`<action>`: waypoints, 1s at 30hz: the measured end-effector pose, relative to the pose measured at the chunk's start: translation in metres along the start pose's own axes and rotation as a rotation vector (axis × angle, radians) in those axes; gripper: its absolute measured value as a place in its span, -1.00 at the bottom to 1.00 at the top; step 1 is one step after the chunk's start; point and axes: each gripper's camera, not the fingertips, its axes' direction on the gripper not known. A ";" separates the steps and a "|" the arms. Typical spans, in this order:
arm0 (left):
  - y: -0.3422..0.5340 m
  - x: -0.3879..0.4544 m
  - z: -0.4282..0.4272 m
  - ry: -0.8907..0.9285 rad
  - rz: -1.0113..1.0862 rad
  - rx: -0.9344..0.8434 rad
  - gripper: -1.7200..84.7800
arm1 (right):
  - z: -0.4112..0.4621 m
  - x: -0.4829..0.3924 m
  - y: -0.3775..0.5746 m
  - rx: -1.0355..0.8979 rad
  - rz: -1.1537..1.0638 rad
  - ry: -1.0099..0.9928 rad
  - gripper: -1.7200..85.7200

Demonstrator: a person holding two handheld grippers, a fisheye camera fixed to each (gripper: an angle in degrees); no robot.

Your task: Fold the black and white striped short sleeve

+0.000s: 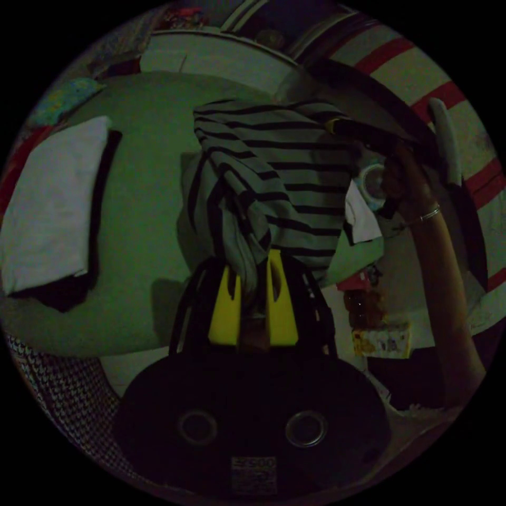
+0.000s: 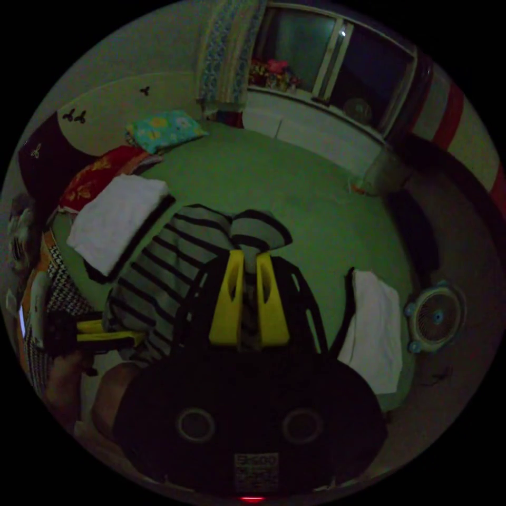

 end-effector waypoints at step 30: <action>0.037 -0.199 -0.216 -0.272 -0.289 0.111 -0.70 | 0.125 -0.338 0.105 -0.036 -0.271 -0.362 -0.97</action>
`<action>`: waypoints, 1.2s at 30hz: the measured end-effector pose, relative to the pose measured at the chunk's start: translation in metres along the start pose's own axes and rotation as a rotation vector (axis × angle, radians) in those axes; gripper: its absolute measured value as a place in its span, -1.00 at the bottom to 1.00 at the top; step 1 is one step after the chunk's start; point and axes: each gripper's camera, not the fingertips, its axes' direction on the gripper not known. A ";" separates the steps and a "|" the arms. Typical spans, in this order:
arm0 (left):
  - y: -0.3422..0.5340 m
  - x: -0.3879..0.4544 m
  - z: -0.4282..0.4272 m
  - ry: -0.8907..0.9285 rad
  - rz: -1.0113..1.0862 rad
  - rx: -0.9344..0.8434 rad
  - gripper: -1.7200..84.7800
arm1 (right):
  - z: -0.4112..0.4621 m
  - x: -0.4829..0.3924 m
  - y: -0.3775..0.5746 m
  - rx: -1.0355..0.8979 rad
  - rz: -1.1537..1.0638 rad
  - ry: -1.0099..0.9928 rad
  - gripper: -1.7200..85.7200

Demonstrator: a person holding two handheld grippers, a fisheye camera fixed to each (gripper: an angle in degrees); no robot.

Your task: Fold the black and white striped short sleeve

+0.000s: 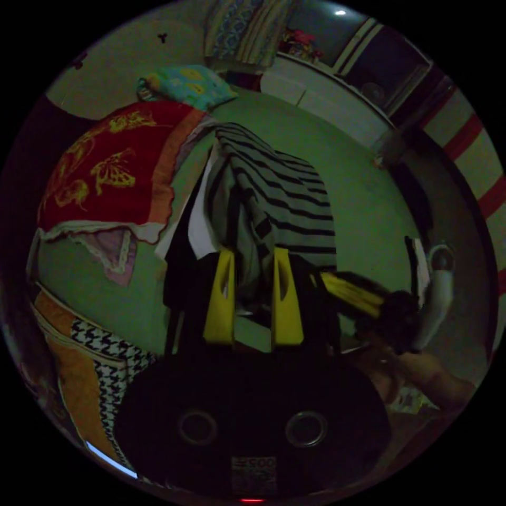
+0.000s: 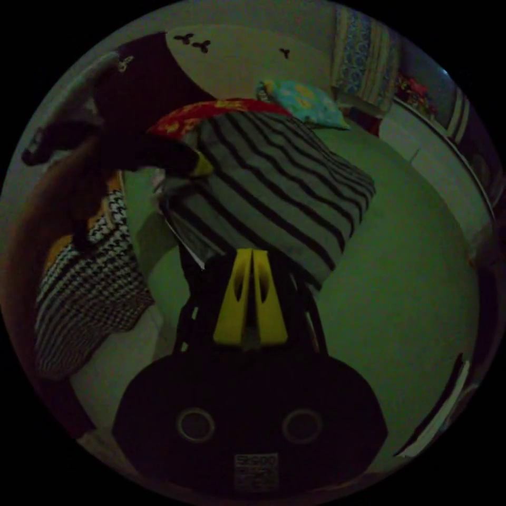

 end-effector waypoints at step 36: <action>0.135 0.372 0.194 -0.071 0.403 0.023 -0.97 | -0.247 0.309 0.452 0.128 0.705 0.463 -0.98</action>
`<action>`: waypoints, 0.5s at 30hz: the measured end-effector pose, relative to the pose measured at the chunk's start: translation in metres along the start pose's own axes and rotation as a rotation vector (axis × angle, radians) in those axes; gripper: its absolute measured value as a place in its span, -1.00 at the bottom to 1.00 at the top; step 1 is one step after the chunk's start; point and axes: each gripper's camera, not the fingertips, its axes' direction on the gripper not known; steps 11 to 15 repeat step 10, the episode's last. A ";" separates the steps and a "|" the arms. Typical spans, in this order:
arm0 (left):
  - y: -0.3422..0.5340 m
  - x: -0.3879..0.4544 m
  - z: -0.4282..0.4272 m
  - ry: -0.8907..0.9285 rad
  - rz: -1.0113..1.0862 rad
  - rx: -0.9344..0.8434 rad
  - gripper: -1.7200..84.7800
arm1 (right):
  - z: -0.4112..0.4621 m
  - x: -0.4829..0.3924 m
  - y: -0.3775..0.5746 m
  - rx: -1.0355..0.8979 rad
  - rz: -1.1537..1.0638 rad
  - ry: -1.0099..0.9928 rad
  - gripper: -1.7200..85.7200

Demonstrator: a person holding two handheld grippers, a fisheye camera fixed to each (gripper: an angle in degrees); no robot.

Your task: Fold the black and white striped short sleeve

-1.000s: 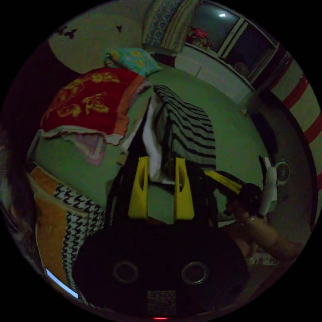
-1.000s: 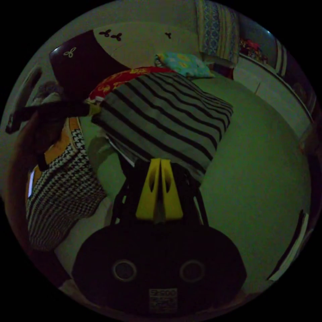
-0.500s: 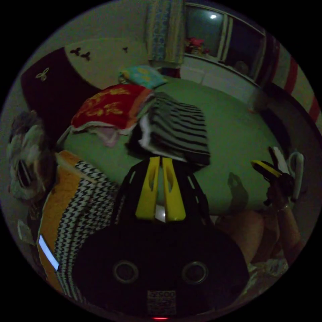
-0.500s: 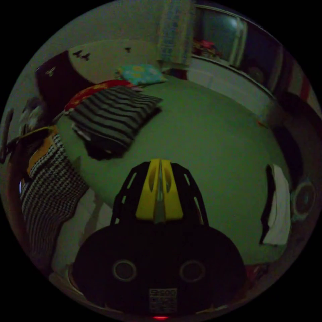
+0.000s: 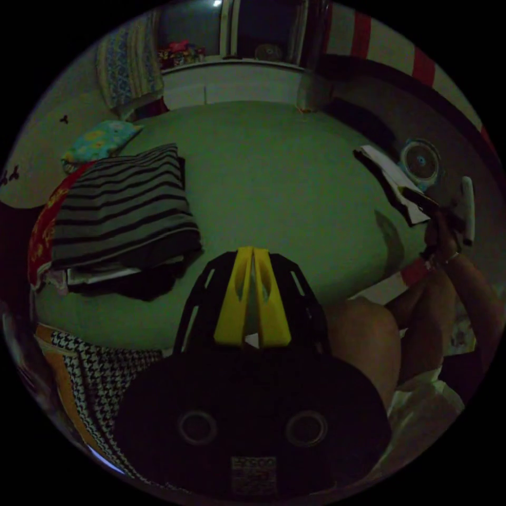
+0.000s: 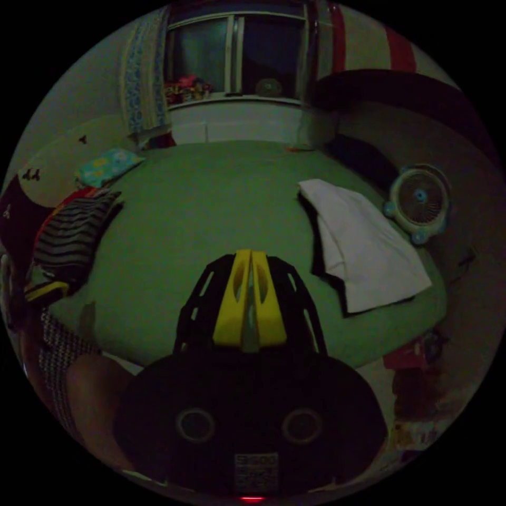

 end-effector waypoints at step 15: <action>-0.045 0.081 0.092 0.080 0.012 -0.056 -0.97 | -0.001 0.094 0.008 -0.063 0.106 -0.078 -0.98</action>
